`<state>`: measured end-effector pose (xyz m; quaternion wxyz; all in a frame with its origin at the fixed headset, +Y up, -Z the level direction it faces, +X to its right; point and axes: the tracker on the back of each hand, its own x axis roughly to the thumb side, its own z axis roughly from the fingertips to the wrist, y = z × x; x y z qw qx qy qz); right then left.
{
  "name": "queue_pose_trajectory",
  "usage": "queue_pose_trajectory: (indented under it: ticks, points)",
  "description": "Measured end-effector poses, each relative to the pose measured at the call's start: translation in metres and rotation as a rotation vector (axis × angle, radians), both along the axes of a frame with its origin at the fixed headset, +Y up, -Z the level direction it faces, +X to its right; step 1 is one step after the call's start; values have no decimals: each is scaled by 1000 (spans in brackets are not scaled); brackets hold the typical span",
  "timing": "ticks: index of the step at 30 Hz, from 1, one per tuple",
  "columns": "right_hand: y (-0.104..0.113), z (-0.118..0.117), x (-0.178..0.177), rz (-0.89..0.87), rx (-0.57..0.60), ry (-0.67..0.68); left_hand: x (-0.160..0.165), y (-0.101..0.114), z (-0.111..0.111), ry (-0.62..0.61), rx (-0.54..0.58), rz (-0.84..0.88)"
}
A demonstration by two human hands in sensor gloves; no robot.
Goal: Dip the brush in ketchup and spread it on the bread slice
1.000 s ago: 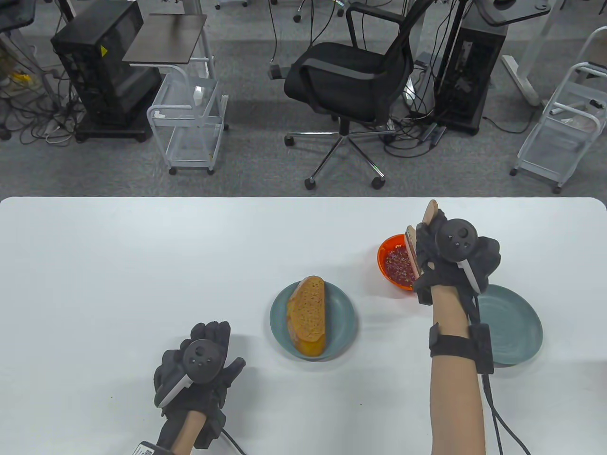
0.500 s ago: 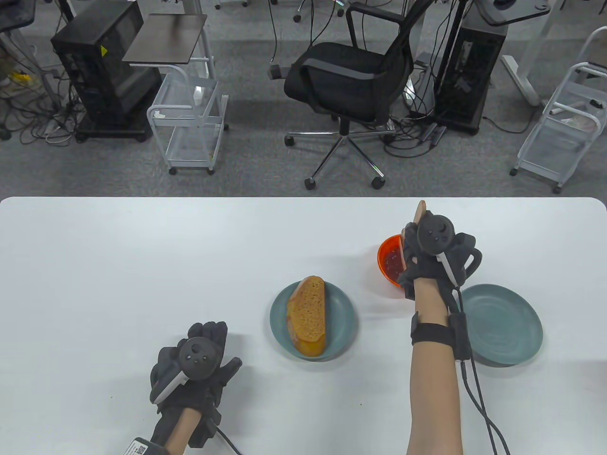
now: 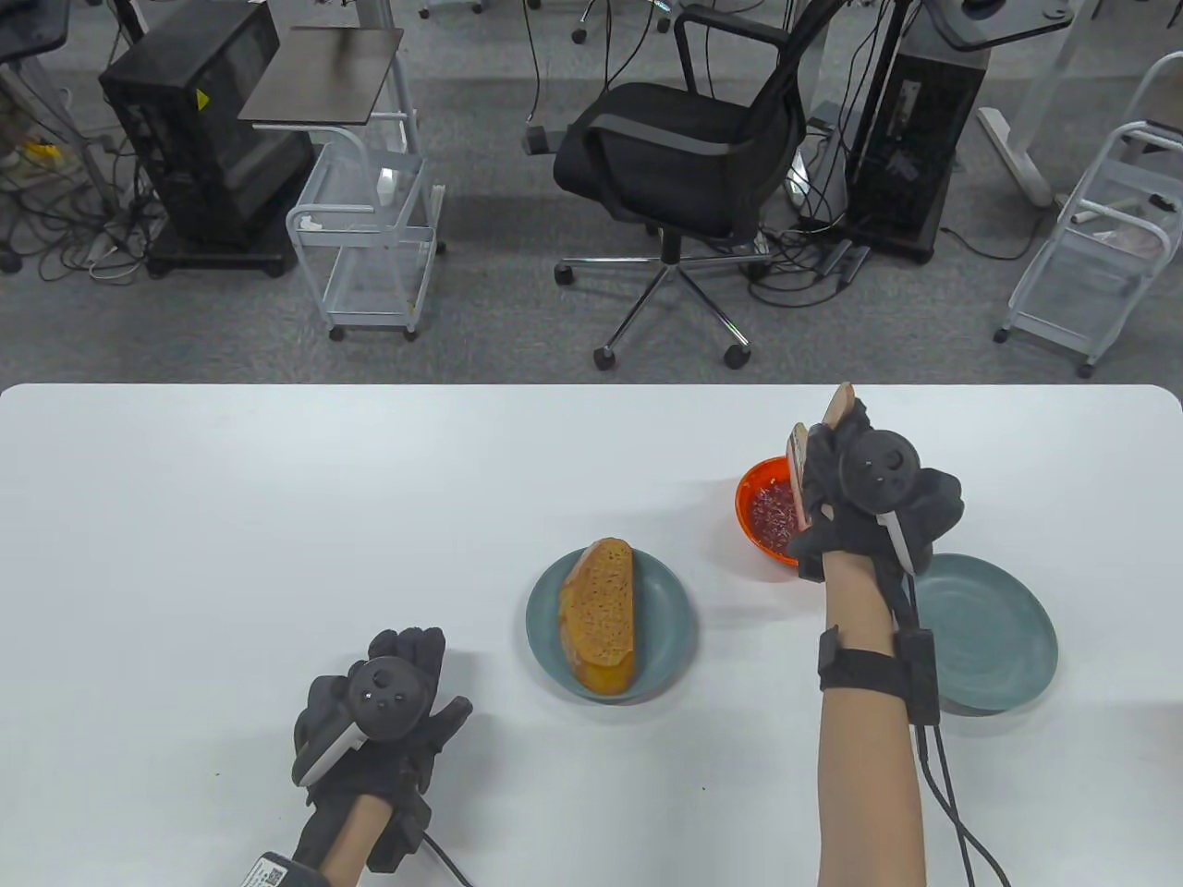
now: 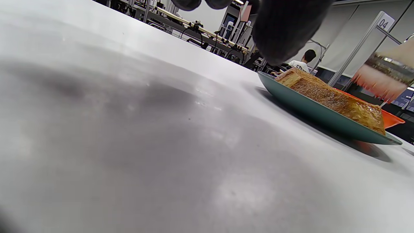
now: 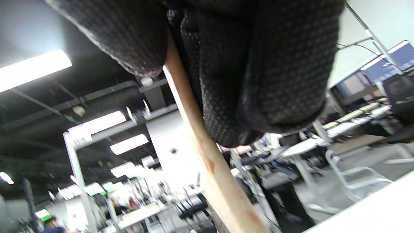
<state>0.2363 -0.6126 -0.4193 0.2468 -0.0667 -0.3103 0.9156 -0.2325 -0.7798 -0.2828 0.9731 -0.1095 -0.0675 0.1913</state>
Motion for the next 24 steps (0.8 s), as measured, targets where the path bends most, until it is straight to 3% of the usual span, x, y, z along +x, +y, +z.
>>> queue_pose_trajectory:
  ticks: [4,8,15,19,24]
  points:
    - [12,35,0,-145,140,45,5,5,1,-22,41,3]
    - [6,55,-19,-320,127,169,18,12,-6,-30,68,42]
    - [-45,64,-81,-425,-26,302,65,7,-42,-13,-56,82]
    - [-72,59,-99,-451,-68,316,79,-1,-47,-31,-80,63]
    - [-86,59,-112,-444,-107,317,87,-14,-43,-31,-120,25]
